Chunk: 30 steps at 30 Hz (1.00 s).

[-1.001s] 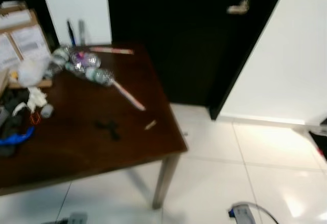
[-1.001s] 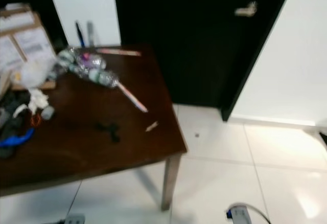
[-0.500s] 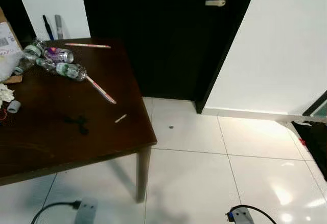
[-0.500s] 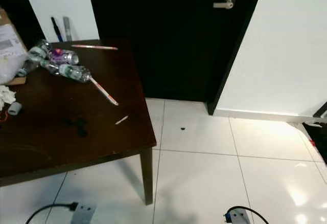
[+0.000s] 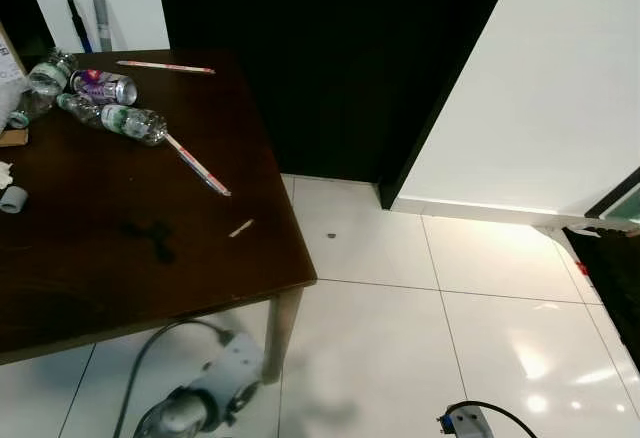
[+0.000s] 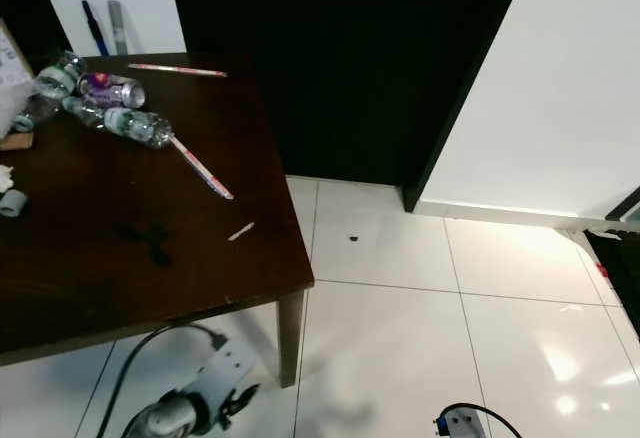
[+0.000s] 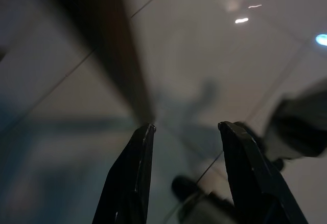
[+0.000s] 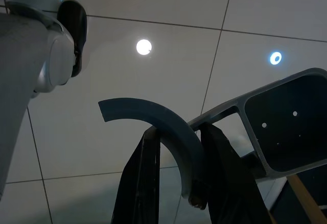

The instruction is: Picking trash to rubbish bin

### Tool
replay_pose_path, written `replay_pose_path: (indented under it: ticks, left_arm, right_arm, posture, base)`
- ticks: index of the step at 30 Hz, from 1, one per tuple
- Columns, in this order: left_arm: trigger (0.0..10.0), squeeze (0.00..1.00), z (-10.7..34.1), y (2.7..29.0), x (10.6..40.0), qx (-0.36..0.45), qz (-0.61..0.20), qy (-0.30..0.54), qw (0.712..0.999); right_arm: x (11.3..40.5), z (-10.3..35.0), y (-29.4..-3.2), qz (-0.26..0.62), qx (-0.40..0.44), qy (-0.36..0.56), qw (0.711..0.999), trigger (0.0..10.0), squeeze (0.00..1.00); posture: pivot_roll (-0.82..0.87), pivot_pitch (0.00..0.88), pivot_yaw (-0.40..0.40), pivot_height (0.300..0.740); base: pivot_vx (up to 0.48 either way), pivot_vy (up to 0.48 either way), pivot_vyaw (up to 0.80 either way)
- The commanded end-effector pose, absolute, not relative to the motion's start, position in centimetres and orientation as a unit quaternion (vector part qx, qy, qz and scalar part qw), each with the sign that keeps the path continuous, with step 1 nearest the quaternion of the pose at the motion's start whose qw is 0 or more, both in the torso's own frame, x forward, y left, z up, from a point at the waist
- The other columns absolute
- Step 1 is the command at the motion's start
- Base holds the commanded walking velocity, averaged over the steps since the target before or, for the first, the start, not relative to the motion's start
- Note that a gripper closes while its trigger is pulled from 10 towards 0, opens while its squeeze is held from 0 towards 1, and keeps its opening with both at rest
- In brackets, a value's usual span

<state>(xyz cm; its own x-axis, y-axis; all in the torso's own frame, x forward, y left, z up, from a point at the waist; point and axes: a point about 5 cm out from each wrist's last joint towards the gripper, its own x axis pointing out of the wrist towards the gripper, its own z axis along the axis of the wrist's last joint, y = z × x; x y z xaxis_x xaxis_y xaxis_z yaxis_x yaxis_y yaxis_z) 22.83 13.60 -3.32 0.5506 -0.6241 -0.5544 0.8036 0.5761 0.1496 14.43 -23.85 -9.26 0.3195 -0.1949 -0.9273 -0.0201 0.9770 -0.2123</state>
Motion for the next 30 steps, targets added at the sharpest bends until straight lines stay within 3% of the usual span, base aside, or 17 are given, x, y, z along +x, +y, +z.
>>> replay_pose_path:
  ticks: [1,3,10,19,21,24,27,29,30]
  left_arm:
    - [10.0,0.00,-3.4,12.7,22.3,0.200,-0.460,0.225,0.835]
    - [10.0,0.00,-2.4,11.4,22.8,0.194,-0.511,0.201,0.813]
    - [10.0,0.00,1.3,8.0,24.7,0.177,-0.594,0.118,0.775]
    - [10.0,0.00,5.7,6.4,27.0,0.167,-0.606,0.029,0.777]
    - [10.0,0.00,8.3,6.5,28.6,0.170,-0.564,-0.024,0.808]
    - [10.0,0.00,9.6,6.9,29.5,0.178,-0.532,-0.050,0.826]
    - [10.0,0.00,13.2,10.5,32.7,0.262,-0.388,-0.083,0.880]
    - [10.0,0.00,14.6,13.0,33.9,0.328,-0.314,-0.082,0.887]
    - [10.0,0.00,14.6,13.0,33.9,0.328,-0.314,-0.082,0.887]
  right_arm:
    - [13.5,-9.6,-24.0,-0.056,-0.093,0.592,0.799,10.0,0.00]
    - [13.4,-9.6,-23.9,-0.057,-0.093,0.592,0.798,10.0,0.00]
    - [13.4,-9.6,-23.9,-0.058,-0.093,0.593,0.798,10.0,0.00]
    - [13.4,-9.6,-23.8,-0.057,-0.094,0.591,0.799,10.0,0.00]
    - [13.4,-9.6,-23.8,-0.057,-0.095,0.591,0.799,10.0,0.00]
    - [13.4,-9.6,-23.9,-0.057,-0.096,0.592,0.799,10.0,0.00]
    - [13.3,-9.6,-24.0,-0.055,-0.100,0.593,0.797,10.0,0.00]
    - [13.3,-9.6,-24.0,-0.053,-0.103,0.593,0.797,10.0,0.00]
    - [13.3,-9.6,-24.0,-0.053,-0.103,0.593,0.797,10.0,0.00]
  posture:
    - [0.20,0.125,-0.083,0.740]
    - [0.20,0.123,-0.081,0.740]
    - [0.19,0.118,-0.079,0.740]
    - [0.19,0.119,-0.080,0.740]
    - [0.19,0.119,-0.080,0.740]
    - [0.19,0.118,-0.081,0.740]
    - [0.20,0.116,-0.084,0.740]
    - [0.20,0.114,-0.083,0.740]
    - [0.20,0.114,-0.083,0.740]
  base:
    - [0.000,0.000,0.00]
    - [0.000,0.000,0.00]
    - [0.000,0.000,0.00]
    - [0.000,0.000,0.00]
    - [0.000,0.000,0.00]
    - [0.000,0.000,0.00]
    - [0.000,0.000,0.00]
    - [0.000,0.000,0.00]
    - [0.000,0.000,0.00]
